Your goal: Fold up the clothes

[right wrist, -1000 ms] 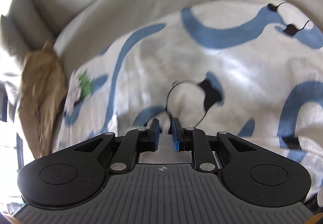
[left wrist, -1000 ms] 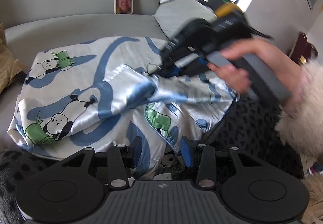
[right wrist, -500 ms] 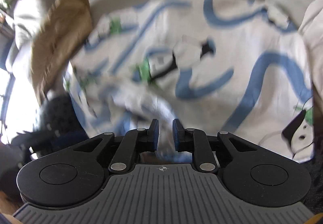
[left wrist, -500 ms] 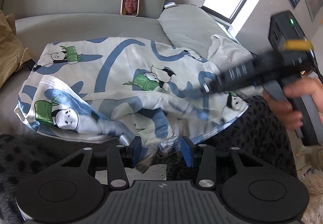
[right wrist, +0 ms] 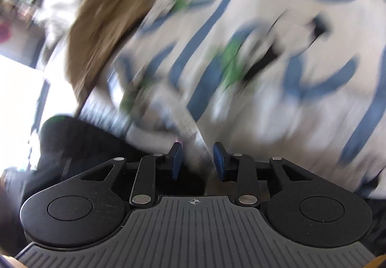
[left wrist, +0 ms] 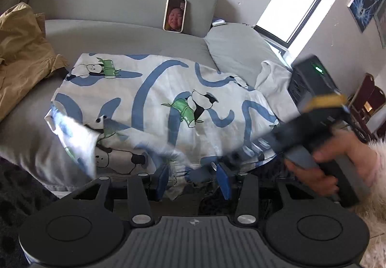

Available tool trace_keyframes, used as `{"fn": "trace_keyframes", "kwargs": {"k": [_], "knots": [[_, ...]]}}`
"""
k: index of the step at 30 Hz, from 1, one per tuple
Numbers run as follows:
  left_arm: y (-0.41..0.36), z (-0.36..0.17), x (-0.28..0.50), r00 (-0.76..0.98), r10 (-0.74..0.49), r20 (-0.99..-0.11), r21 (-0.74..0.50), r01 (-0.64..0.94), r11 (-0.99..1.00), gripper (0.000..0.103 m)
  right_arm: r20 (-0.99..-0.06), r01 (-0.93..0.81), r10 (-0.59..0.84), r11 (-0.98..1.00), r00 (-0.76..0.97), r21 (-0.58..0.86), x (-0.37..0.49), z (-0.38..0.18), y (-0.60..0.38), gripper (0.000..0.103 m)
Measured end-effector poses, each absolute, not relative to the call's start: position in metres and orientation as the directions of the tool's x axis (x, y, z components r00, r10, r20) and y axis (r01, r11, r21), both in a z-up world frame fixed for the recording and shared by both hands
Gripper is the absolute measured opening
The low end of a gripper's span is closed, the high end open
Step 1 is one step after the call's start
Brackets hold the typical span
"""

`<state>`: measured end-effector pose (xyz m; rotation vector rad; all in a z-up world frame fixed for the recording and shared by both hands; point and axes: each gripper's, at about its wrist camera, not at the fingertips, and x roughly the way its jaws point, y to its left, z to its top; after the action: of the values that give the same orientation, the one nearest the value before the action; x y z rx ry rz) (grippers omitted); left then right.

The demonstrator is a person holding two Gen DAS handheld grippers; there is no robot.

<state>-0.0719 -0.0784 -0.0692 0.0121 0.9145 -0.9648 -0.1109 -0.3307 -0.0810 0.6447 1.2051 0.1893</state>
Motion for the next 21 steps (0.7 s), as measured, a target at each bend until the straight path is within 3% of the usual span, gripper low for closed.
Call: {"fn": "trace_keyframes", "kwargs": {"k": [5,12,18,21], "knots": [[-0.086,-0.072,-0.054,0.247,-0.729,-0.639,-0.408,0.694,0.593,0.045,-0.784,0.246,0.42,0.787,0.458,0.565,-0.144,-0.063,-0.359,0.036],[-0.073,-0.062,-0.007,0.443,-0.733,-0.516,-0.51,0.528,0.679,0.045,-0.75,0.4,0.306,0.695,0.586,0.597,-0.166,-0.058,-0.403,0.036],[-0.089,-0.085,-0.009,0.349,-0.673,-0.653,-0.439,0.55,0.711,0.043,-0.758,0.485,0.172,0.675,0.629,0.556,-0.171,-0.051,-0.431,0.036],[-0.104,-0.101,-0.018,0.282,-0.685,-0.672,-0.452,0.576,0.681,0.042,-0.779,0.561,0.041,0.671,0.626,0.486,-0.175,-0.045,-0.45,0.036]]}}
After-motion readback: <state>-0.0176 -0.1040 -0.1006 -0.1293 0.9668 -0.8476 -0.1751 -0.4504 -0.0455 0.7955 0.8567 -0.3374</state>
